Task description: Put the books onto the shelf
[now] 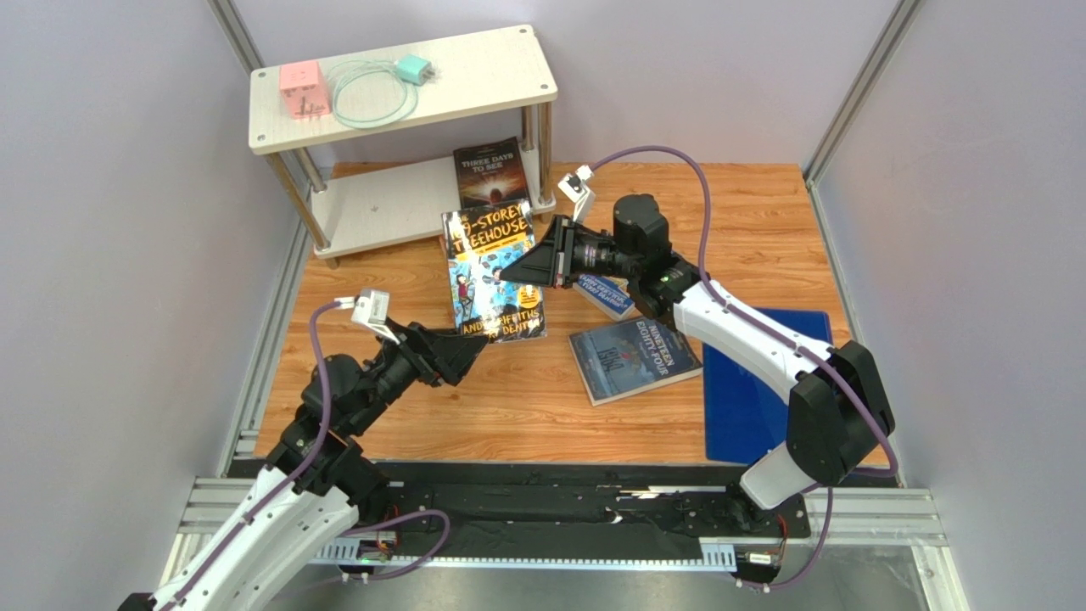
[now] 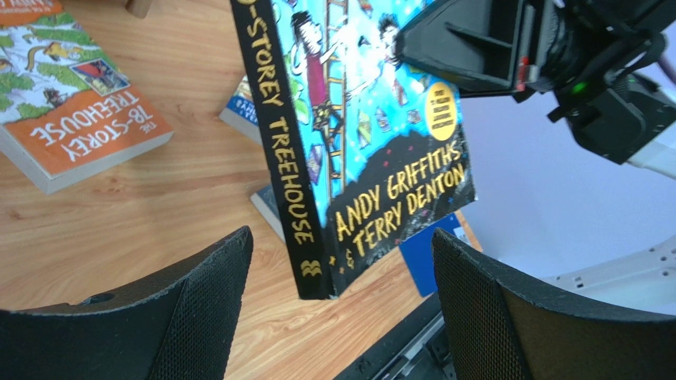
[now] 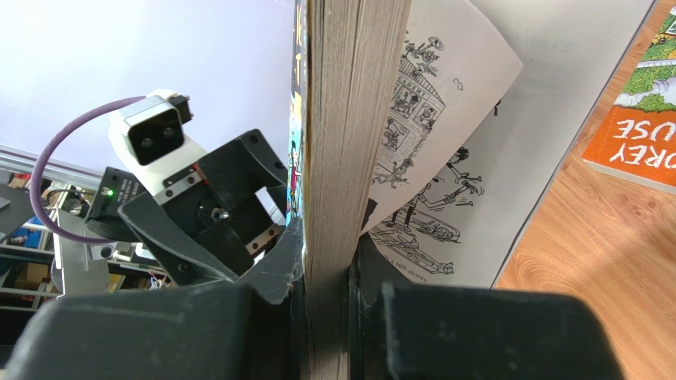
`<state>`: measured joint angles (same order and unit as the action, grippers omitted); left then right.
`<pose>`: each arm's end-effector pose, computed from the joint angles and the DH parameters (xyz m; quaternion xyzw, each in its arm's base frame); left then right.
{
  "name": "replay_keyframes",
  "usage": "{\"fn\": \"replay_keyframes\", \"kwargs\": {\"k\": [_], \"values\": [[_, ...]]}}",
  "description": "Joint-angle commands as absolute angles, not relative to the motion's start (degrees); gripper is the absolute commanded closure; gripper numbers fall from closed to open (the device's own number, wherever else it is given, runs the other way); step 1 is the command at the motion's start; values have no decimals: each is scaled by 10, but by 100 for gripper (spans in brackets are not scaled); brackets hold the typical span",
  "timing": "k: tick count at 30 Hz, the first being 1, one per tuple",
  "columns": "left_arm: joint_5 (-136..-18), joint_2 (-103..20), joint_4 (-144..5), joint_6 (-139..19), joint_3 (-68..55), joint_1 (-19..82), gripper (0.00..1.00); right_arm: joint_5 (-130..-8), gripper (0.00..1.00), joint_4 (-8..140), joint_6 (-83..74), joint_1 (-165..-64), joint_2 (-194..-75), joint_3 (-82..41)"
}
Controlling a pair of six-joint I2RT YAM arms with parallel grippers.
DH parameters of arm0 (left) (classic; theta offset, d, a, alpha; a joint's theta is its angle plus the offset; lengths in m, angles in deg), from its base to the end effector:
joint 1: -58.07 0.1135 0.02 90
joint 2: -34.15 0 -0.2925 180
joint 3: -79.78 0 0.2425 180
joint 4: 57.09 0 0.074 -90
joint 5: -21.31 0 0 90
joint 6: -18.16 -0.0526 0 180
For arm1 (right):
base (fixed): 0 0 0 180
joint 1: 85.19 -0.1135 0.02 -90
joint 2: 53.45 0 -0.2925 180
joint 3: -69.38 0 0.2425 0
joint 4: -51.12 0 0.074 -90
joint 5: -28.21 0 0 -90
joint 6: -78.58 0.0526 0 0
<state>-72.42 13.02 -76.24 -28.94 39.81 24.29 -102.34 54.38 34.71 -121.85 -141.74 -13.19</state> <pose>0.0838 -0.0602 0.2966 -0.0335 0.7082 -0.4553 0.5385 0.2725 0.2454 0.3639 -0.1655 0.7293 0.6006 0.2829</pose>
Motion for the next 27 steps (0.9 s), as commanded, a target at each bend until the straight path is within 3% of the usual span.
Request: {"fn": "replay_keyframes", "kwargs": {"k": [1,5,6,8,9,11,12,14,15,17,18,21,27], "values": [[-724,106,-699,-302,400,242,13,-1034,100,494,360,-1220,-1402,-143],[-734,76,-652,-296,404,241,21,-1037,100,491,363,-1221,-1400,-137],[-738,61,-643,-295,404,241,39,-1038,100,491,365,-1221,-1401,-134],[-746,44,-616,-293,404,241,56,-1040,100,489,365,-1221,-1401,-131],[-750,27,-604,-292,404,241,69,-1041,100,490,366,-1221,-1404,-131],[-762,8,-579,-294,396,241,84,-1037,99,500,362,-1221,-1402,-130],[-762,-9,-578,-294,392,241,97,-1033,87,507,360,-1221,-1401,-131],[-752,-24,-577,-295,375,242,100,-1008,60,558,332,-1220,-1401,-145],[-742,-38,-583,-289,368,242,100,-998,40,577,319,-1220,-1398,-149],[-734,-56,-580,-287,355,245,100,-964,25,622,284,-1217,-1391,-149],[-734,-75,-580,-277,349,253,100,-954,12,630,277,-1213,-1378,-145],[-775,-133,-548,-248,336,285,100,-909,0,652,257,-1197,-1348,-120],[-856,-243,-468,-199,301,363,100,-904,0,680,238,-1160,-1306,-88]]}}
